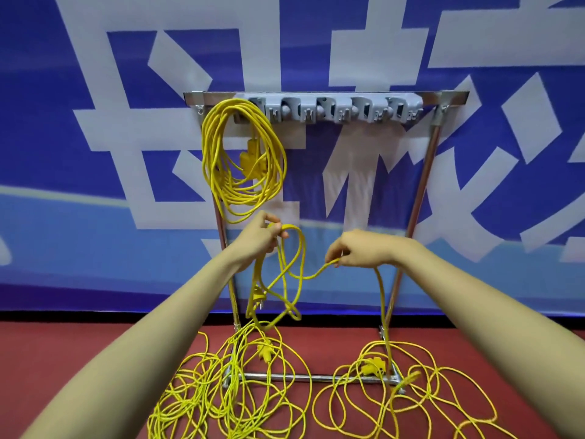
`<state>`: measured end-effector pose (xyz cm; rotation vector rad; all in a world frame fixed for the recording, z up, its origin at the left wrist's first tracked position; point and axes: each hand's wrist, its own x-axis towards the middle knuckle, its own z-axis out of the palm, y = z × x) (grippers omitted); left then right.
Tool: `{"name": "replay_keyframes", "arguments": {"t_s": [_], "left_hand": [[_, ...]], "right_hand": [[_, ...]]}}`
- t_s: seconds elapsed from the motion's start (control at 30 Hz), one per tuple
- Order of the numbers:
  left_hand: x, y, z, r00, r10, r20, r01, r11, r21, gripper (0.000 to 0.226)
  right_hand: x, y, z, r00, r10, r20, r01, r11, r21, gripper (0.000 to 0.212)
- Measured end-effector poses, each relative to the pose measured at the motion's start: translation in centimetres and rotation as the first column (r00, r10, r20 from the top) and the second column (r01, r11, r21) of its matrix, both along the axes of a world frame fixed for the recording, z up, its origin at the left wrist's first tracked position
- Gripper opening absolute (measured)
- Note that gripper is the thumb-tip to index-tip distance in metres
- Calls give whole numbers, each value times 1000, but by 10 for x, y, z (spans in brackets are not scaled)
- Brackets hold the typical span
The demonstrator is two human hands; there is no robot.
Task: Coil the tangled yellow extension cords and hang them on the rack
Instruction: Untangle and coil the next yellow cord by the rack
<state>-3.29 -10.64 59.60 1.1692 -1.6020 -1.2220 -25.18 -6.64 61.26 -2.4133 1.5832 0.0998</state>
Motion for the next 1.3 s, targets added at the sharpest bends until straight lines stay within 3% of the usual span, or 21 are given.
{"name": "replay_keyframes", "arguments": {"t_s": [0.1,0.23,0.3,0.43,0.5,0.57,0.6,0.73,0.8,0.87,0.93,0.97,1.03,1.13,1.23,1.3], "left_hand": [[-8,4,-8,998,-69,-7,69,997,-36,9],[-16,14,-13,985,-170,8,170,985,-41,13],[-16,16,-12,979,-204,-3,203,978,-37,12],[-13,16,-5,974,-189,-121,193,981,23,12],[-10,15,6,964,-126,-233,138,990,36,13],[-4,9,17,945,-78,-317,98,994,48,13],[-1,7,22,939,-69,-336,92,994,54,14],[5,4,32,941,-70,-331,90,995,45,13],[6,3,37,943,-59,-327,69,997,18,13],[9,2,40,963,-65,-263,62,998,-20,13],[12,0,34,987,-104,-124,98,994,-55,12],[13,-2,30,994,-111,-22,109,991,-74,12],[13,-8,18,968,-73,239,112,981,-156,10],[15,-19,4,815,40,577,161,943,-291,16],[20,-24,0,759,27,650,210,935,-284,19],[21,-25,2,766,-2,643,230,935,-271,16]], "right_hand": [[17,3,1,978,90,186,-94,996,13,26],[24,4,6,856,56,514,-21,997,-75,18],[25,3,6,805,77,589,22,987,-159,13],[24,2,0,763,9,646,265,908,-325,32],[22,1,-12,686,-126,716,348,922,-171,35],[19,-2,-29,571,-218,791,297,954,49,29],[16,-3,-37,556,-231,798,266,960,93,26],[1,-4,-55,751,-239,615,229,969,96,24],[-3,-4,-67,757,-297,582,238,955,178,21],[-7,-5,-70,610,-339,716,284,937,203,21],[-14,-5,-59,391,-284,875,398,910,118,19],[-20,-7,-50,341,-226,912,461,886,47,17],[-32,-7,-31,411,-130,902,505,857,-107,16],[-40,-4,-10,630,-86,772,365,910,-196,29],[-36,3,4,776,-69,627,226,958,-174,32],[-29,6,5,894,-48,445,125,982,-145,25]]}}
